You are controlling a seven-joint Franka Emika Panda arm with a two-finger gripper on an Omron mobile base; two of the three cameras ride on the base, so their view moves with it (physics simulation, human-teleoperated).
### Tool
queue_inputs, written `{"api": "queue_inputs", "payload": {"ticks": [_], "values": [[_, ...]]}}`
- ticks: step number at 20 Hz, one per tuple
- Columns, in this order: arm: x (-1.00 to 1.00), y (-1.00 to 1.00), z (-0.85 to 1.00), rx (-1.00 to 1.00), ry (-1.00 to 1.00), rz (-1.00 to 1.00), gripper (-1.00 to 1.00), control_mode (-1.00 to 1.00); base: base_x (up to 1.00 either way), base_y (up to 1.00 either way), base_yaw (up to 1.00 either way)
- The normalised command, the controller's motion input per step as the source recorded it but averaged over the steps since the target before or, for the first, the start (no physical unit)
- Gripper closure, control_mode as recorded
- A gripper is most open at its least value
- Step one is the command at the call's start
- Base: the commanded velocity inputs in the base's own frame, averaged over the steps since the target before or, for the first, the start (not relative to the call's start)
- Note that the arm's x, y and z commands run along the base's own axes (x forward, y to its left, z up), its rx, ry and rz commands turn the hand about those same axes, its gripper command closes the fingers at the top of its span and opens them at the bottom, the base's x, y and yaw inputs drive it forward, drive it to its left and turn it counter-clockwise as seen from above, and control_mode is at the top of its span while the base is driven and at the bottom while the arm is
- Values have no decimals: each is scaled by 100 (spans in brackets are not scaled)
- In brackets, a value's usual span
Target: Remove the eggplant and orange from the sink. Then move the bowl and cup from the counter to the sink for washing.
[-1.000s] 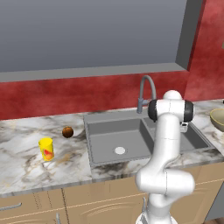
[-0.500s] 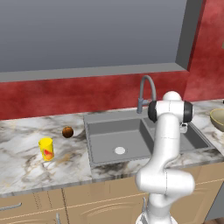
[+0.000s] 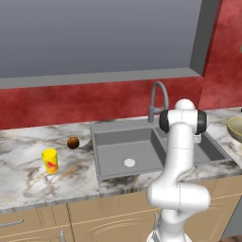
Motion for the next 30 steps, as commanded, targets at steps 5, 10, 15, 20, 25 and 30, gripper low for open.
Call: {"api": "queue_inputs", "payload": {"ticks": [5,10,15,20,25,30], "values": [[0,2,-26,1,9,-1,100,-100,0,0,0],[0,-2,-21,3,4,0,100,-100,0,0,0],[-10,-10,2,3,-3,0,100,-100,0,0,0],[-9,-8,20,6,-1,0,100,-100,0,0,0],[-12,-9,29,4,-3,0,100,-100,0,0,0],[-13,-12,32,0,-2,0,100,-100,0,0,0]]}}
